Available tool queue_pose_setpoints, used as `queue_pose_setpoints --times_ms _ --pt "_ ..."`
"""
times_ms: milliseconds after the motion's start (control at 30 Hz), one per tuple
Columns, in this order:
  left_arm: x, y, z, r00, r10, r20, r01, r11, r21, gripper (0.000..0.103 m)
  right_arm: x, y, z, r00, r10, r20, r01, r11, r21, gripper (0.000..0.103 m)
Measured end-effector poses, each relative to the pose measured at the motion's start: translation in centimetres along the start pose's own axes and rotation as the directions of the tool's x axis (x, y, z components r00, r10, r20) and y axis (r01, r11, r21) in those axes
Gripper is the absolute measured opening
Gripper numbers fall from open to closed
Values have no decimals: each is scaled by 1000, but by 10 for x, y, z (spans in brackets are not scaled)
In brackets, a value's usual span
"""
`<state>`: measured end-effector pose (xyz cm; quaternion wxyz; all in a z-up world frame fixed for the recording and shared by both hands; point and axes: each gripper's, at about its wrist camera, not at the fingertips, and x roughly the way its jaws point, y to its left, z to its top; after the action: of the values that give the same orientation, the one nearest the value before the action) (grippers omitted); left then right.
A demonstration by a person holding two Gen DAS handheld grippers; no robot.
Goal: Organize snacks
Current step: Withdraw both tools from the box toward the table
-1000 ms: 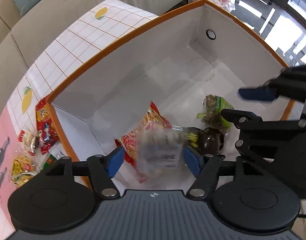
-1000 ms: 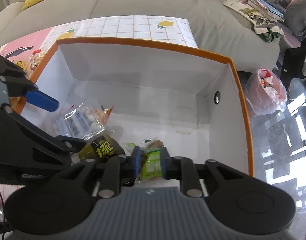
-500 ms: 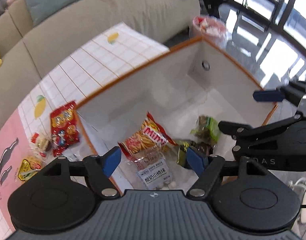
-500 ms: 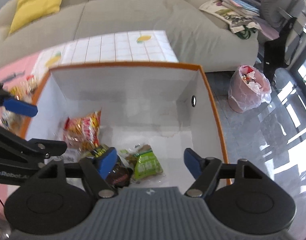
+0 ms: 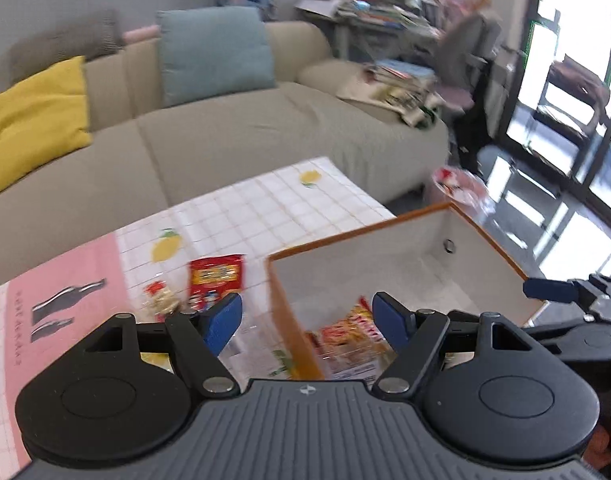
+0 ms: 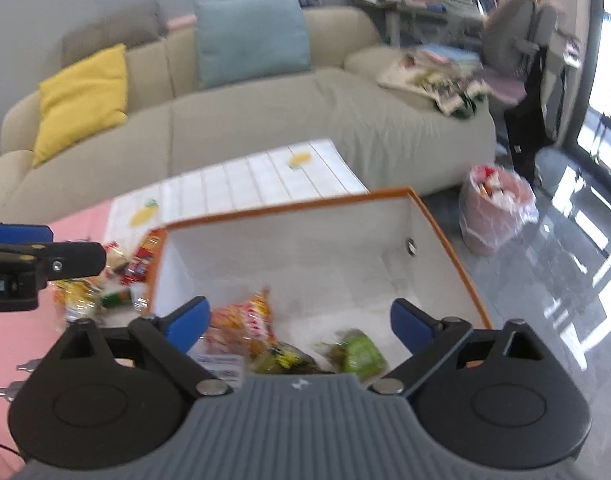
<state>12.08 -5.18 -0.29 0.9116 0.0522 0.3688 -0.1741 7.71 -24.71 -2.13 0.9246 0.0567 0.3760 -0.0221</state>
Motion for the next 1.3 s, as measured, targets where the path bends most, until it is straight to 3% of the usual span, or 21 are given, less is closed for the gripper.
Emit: queue_pose_setpoints --times_ms 200,533,667,767,867,1033,1167,1300 --pt "-17 37 -29 996 85 29 -83 995 -46 84 6 46 -18 998 37 -52 -38 999 -28 97" --pt "-32 104 -85 987 164 -7 -161 965 -208 83 8 113 -49 993 116 -10 -116 991 -65 97" --pt "-32 122 -103 982 185 -37 -188 950 -250 79 16 141 -54 983 170 -66 -177 974 -138 97" --pt "-30 138 -115 982 180 -63 -190 938 -288 69 21 160 -58 983 171 -63 -181 959 -217 97" --pt "-26 148 -123 980 181 -84 -198 928 -315 67 26 174 -61 986 159 -58 -169 938 -303 97" --pt "-12 157 -124 982 157 -108 -184 927 -327 67 42 184 -61 987 148 -66 -162 914 -372 95" --pt "2 161 -120 986 116 -119 -150 929 -339 87 57 189 -59 986 149 -78 -168 904 -393 85" --pt "20 159 -110 986 97 -136 -136 939 -315 87 77 196 -56 988 134 -81 -156 891 -427 77"
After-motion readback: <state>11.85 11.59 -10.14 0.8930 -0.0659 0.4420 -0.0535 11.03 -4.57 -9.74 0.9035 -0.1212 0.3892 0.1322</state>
